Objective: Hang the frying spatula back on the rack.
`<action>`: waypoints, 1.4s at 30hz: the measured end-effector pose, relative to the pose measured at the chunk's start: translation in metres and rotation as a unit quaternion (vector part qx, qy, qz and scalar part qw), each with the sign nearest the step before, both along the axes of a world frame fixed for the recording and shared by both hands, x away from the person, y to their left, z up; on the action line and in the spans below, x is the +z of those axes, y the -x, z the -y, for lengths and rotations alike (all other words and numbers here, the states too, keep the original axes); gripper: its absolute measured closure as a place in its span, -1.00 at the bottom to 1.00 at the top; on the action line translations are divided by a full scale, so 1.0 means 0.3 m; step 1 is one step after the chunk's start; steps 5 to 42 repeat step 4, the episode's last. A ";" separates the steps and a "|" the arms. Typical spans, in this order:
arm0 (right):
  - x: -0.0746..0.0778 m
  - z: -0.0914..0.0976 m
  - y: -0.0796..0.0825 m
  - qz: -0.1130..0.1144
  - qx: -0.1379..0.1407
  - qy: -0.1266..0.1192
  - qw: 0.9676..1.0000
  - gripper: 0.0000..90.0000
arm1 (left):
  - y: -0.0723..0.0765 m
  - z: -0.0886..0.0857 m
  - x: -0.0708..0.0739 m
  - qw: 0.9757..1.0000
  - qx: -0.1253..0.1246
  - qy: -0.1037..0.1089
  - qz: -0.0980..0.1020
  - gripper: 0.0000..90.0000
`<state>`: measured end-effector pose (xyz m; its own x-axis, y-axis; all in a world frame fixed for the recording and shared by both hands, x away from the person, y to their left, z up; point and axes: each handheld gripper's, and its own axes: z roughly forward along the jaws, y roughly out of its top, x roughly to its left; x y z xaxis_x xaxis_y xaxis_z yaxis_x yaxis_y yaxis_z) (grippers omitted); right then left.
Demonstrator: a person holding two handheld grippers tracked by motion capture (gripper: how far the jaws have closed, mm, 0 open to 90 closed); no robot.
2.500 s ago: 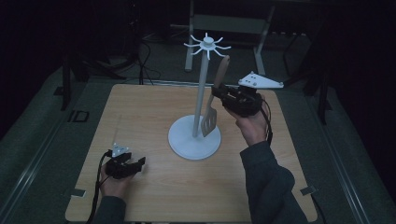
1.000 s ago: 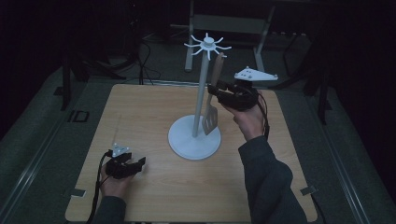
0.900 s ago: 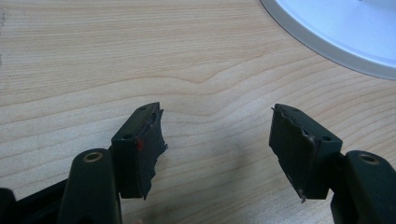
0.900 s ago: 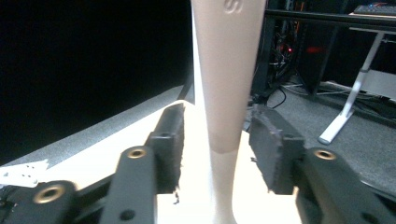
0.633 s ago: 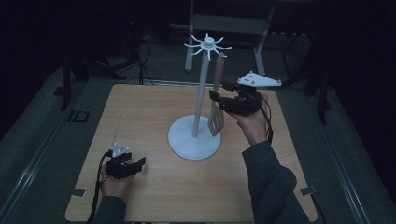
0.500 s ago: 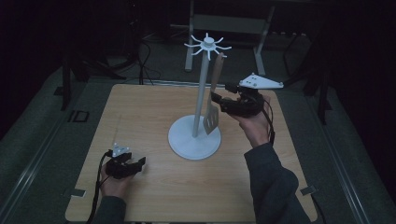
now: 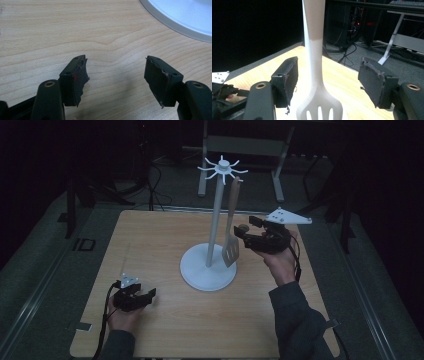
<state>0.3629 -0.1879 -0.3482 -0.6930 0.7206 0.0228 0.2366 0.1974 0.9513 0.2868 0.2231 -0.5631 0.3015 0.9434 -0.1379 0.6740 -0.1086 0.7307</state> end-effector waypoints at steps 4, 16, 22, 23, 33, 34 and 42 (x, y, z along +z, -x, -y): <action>-0.031 0.027 0.013 -0.005 -0.004 0.005 1.000 -0.28 | 0.000 0.000 0.000 1.000 0.001 0.000 0.000 -0.22; -0.031 0.027 0.013 -0.005 -0.004 0.005 1.000 -0.28 | 0.000 0.000 0.000 1.000 0.001 0.000 0.000 -0.22; -0.031 0.027 0.013 -0.005 -0.004 0.005 1.000 -0.28 | 0.000 0.000 0.000 1.000 0.001 0.000 0.000 -0.22; -0.031 0.027 0.013 -0.005 -0.004 0.005 1.000 -0.28 | 0.000 0.000 0.000 1.000 0.001 0.000 0.000 -0.22; -0.031 0.027 0.013 -0.005 -0.004 0.005 1.000 -0.28 | 0.000 0.000 0.000 1.000 0.001 0.000 0.000 -0.22; -0.031 0.027 0.013 -0.005 -0.004 0.005 1.000 -0.28 | 0.000 0.000 0.000 1.000 0.001 0.000 0.000 -0.22; -0.031 0.027 0.013 -0.005 -0.004 0.005 1.000 -0.28 | 0.000 0.000 0.000 1.000 0.001 0.000 0.000 -0.22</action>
